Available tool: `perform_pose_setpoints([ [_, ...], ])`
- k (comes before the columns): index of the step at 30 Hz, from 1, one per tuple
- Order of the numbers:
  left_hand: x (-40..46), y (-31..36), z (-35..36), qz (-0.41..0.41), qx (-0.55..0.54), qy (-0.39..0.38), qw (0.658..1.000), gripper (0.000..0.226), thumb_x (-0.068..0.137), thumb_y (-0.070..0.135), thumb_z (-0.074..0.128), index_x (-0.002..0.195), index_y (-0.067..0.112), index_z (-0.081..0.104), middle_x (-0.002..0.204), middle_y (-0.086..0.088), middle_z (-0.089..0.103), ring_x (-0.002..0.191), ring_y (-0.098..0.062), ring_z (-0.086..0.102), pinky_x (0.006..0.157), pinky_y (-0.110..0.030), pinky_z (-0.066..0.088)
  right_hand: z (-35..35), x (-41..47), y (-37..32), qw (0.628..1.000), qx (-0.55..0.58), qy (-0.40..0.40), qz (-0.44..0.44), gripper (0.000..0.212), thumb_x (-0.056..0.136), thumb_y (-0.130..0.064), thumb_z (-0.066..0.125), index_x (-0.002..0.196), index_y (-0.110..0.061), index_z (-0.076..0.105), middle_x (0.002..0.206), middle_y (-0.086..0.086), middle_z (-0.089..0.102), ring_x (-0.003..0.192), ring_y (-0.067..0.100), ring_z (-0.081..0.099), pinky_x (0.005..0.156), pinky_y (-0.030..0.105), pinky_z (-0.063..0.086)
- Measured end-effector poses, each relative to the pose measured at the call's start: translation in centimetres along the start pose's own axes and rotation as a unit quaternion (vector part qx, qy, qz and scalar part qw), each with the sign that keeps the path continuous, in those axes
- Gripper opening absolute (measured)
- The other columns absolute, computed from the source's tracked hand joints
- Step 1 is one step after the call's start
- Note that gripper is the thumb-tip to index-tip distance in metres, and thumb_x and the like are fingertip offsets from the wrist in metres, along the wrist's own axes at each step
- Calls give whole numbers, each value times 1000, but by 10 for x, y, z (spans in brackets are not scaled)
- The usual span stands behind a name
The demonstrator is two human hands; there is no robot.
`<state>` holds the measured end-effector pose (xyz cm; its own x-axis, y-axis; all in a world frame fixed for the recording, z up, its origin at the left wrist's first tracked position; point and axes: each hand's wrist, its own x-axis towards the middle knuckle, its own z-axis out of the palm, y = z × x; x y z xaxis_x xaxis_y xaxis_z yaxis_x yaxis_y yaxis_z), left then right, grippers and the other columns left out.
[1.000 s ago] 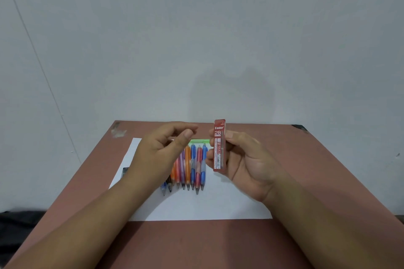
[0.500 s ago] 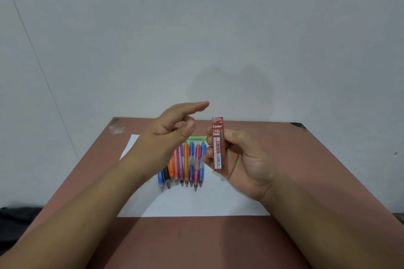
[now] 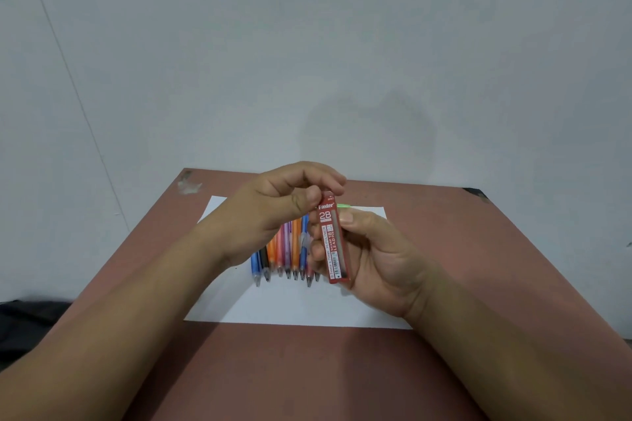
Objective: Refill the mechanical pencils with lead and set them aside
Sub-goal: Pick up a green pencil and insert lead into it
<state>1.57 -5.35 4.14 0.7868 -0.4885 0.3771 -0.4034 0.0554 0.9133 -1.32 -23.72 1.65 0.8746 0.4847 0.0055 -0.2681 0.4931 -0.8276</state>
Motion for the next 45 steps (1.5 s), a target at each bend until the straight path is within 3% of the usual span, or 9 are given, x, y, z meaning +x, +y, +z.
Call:
perform_pose_setpoints([
  [8,0,1,-2,0,-8,14,1000,9,85,35,64,90,33,71,112,7,68,104,-8,63,79,-23,53,-7,0,1,998,26,-57,8,41,71,-21,89,101,2,73,90,15,67,72,23,68,72,34,60],
  [16,-2,-3,-6,6,-22,36,999,19,82,45,78,90,29,69,91,3,64,87,-10,61,73,-24,54,-12,-7,-12,993,-91,-77,7,45,75,-26,87,111,-4,74,103,15,69,78,21,71,69,32,60],
  [21,-4,-2,3,-18,14,98,995,13,83,29,67,96,24,69,91,1,67,86,-13,64,77,-23,54,-9,-13,-27,974,-224,26,7,31,80,-7,79,110,-10,76,107,17,74,86,28,73,73,45,63],
  [24,-2,-3,9,-107,8,136,985,38,84,49,60,110,23,68,102,-2,72,84,-17,61,77,-30,52,-10,-10,-29,915,-370,147,-65,28,88,-1,74,104,-22,78,99,2,77,91,21,73,80,48,63],
  [27,1,-5,10,-227,-129,138,955,61,91,62,48,120,12,69,114,-17,70,76,-22,57,65,-32,48,-18,-8,-28,834,-477,208,-185,38,87,0,74,99,-36,77,98,-12,75,94,6,69,77,27,61],
  [30,-2,-2,16,-313,-247,96,912,80,93,73,34,122,5,66,114,-15,74,77,-23,68,63,-29,56,-31,-6,-28,744,-581,177,-280,40,87,2,73,110,-30,76,106,-15,70,102,5,66,83,14,51],
  [35,-8,1,23,-352,-367,60,859,96,91,78,30,128,-6,59,121,-27,68,108,-38,70,85,-39,61,-53,3,-28,538,-755,110,-358,36,92,-6,63,123,-22,71,111,-10,62,104,21,58,93,22,43],
  [40,-8,-1,21,-349,-404,80,841,96,92,75,34,126,-12,58,122,-32,66,110,-42,68,88,-42,59,-56,4,-31,472,-786,91,-390,44,89,6,67,127,-15,69,114,-3,67,104,28,58,93,25,43],
  [45,-9,-2,21,-350,-415,89,835,97,92,74,37,126,-15,56,122,-35,64,109,-45,68,86,-44,60,-53,2,-34,429,-815,71,-382,68,91,7,65,152,-17,45,121,-9,65,106,29,58,93,35,47],
])
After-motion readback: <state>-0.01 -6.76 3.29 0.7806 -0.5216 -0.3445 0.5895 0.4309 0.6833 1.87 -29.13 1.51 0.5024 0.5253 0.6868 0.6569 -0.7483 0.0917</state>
